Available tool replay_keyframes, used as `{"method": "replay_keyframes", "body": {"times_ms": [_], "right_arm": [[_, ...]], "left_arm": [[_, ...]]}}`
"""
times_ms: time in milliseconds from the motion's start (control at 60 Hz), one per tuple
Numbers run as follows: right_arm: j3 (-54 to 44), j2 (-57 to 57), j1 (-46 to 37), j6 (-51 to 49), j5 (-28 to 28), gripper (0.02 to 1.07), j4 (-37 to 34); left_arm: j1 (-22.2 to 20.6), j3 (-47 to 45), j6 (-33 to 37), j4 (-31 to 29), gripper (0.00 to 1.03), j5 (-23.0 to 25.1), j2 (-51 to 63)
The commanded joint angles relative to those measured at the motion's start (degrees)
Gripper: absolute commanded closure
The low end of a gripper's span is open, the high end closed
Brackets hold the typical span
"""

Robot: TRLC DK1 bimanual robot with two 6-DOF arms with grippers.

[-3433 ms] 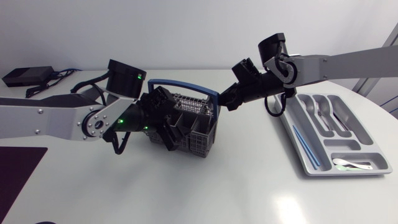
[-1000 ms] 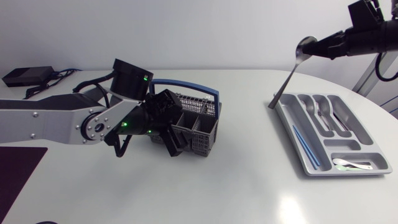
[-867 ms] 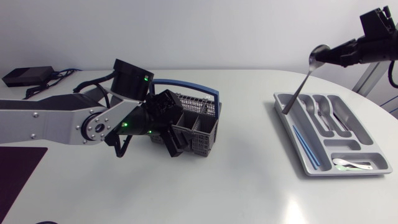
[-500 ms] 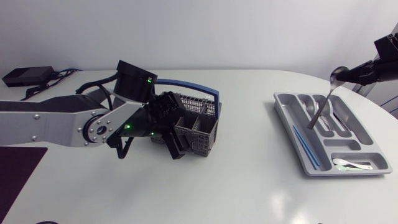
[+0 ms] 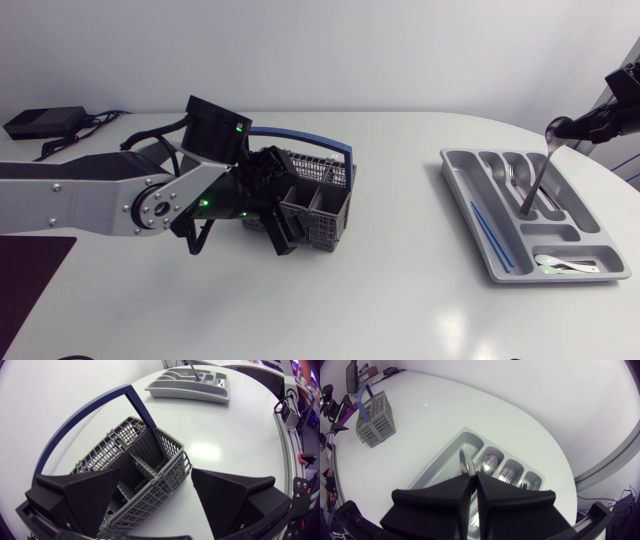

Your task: Sort the cutlery from the basket into the organizer compartments.

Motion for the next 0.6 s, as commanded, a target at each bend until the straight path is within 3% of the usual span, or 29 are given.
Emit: {"method": "replay_keyframes", "body": {"times_ms": [0, 317, 583], "right_arm": [[1.73, 2.04, 0.38, -1.82, 0.49, 1.02, -0.97], [-0.47, 4.67, 3.28, -2.62, 3.03, 1.02, 1.06], [-3.89, 5.81, 5.57, 0.20, 4.70, 1.02, 8.00]], "left_arm": [[-0.48, 0.41, 1.43, -0.28, 0.06, -0.42, -1.27], [-0.48, -0.20, 1.51, -0.11, 0.06, -0.42, -1.45], [-0.48, -0.47, 1.51, 0.07, 0.06, -0.42, -1.45]]}}
